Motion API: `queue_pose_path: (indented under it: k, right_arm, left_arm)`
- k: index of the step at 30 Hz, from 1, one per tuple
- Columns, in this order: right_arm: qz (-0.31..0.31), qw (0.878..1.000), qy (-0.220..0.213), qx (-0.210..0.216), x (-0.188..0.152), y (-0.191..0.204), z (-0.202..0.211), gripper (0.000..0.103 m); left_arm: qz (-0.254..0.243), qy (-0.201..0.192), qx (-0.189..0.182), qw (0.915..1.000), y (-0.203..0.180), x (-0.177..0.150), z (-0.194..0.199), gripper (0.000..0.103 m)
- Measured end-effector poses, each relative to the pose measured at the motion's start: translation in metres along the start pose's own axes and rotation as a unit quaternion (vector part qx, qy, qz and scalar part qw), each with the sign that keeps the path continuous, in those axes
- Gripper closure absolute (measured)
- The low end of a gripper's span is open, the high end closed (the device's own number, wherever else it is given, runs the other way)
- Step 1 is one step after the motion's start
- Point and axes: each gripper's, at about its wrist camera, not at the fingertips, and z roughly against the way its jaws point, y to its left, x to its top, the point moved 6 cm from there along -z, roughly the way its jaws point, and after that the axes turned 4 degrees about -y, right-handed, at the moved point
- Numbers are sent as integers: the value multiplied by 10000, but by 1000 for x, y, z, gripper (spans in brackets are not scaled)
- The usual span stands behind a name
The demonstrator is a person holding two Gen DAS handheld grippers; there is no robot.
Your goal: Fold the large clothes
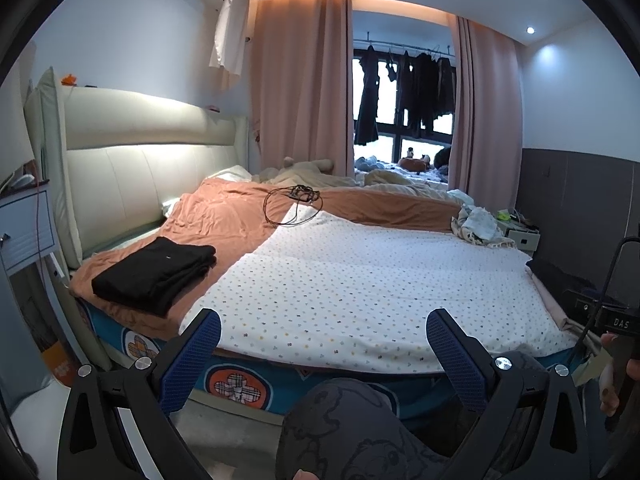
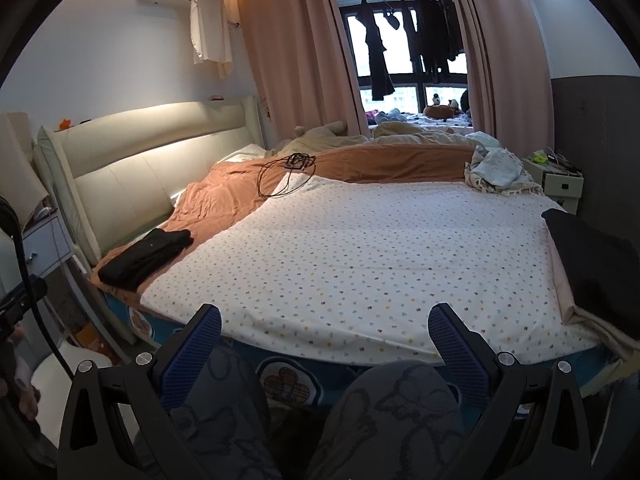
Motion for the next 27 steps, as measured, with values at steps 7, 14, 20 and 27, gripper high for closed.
queue_pose_path:
  k: [7,14,20,27]
  right_arm:
    - [-37,10000,15,-8,-1,-2,0,0]
    - [-31,10000,11,-38,-1,-2,-2,0]
    - [-37,10000,-1,-49,-2,0,-1,0]
    - [-24,10000,-12,-87,-3,0,1,0]
  left_arm:
    - [11,-2,0,10000,0,1,0,0]
    - [-44,-45,-1,10000,-2,1,2,0]
    - [-46,-27,-10,10000,-2,0,2,0]
    - [5,-29,-28,10000,-1,0,4,0]
